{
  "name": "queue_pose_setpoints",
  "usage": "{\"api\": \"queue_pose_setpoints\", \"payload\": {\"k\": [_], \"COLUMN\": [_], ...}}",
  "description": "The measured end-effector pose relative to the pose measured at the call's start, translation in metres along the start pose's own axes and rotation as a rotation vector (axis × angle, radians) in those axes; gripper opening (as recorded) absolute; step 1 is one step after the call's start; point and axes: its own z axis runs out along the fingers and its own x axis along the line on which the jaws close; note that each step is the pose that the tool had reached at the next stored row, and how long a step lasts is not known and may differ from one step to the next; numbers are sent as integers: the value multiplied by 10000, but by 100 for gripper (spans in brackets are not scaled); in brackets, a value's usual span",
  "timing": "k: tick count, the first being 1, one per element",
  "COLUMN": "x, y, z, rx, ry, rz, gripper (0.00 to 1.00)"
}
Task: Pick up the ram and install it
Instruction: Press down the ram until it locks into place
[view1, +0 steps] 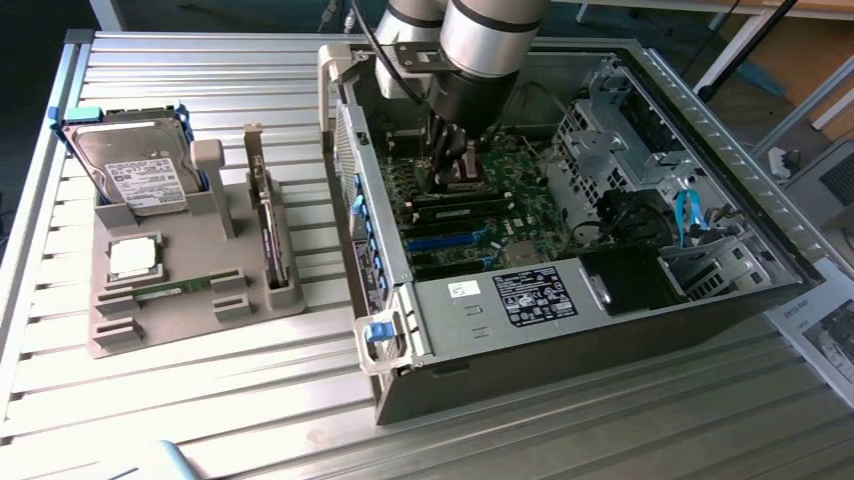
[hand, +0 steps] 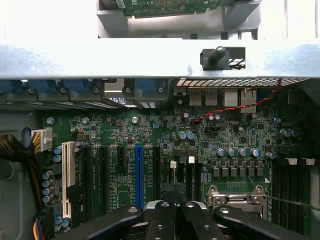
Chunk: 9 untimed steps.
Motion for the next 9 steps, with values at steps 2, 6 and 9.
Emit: {"api": "queue_pose_setpoints", "payload": {"k": [2,6,9], "x": [0,0,-1], "y": [0,-76,-136], "z": [0,-6,-15], "rx": [0,-1,0], "ry": [1,5,19], "rz": [0,1,0], "gripper": [10,10,10]}}
